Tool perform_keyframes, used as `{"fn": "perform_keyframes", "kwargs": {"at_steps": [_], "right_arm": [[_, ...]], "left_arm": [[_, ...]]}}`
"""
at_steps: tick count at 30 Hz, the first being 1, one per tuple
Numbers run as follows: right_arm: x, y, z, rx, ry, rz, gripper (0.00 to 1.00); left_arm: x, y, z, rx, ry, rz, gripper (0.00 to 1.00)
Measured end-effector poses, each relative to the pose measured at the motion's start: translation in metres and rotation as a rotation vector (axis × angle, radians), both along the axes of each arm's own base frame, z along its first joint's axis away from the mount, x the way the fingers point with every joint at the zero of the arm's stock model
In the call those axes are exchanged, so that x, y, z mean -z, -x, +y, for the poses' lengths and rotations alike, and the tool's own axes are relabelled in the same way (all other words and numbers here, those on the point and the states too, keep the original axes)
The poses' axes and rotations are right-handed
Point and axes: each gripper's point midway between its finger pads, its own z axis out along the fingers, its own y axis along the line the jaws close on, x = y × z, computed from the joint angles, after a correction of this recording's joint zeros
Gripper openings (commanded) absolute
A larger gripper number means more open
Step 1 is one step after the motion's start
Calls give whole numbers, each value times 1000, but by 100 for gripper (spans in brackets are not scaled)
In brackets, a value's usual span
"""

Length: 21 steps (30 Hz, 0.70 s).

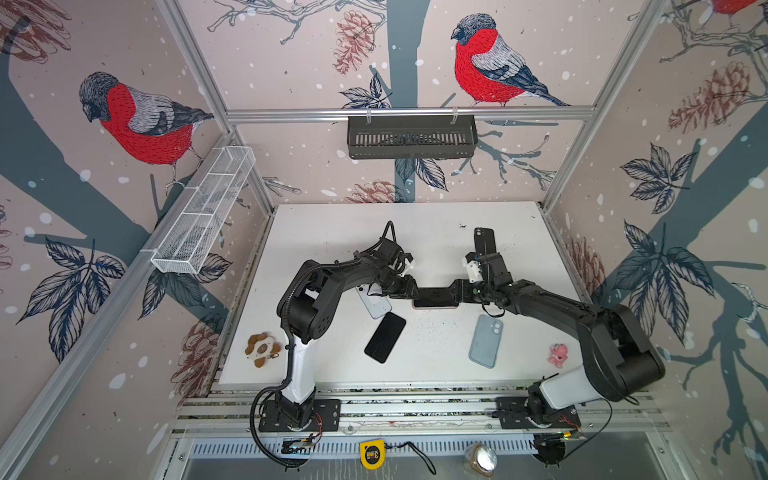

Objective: Put the phone into the phone case
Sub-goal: 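Press the phone down into the pink case with both grippers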

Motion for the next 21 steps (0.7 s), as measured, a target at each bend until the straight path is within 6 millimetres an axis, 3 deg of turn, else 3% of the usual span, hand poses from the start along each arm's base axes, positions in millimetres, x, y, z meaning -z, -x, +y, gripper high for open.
{"fn": "perform_keyframes", "kwargs": {"at_steps": [10, 17, 21], "right_arm": [[21, 3, -8, -34, 94, 52, 57], [32, 11, -4, -55, 91, 91, 54], [33, 13, 0, -67, 85, 94, 54]], "left_arm": [[7, -7, 3, 1, -87, -23, 33], [13, -8, 3, 12, -138, -34, 23], [17, -10, 4, 12, -154, -40, 23]]}}
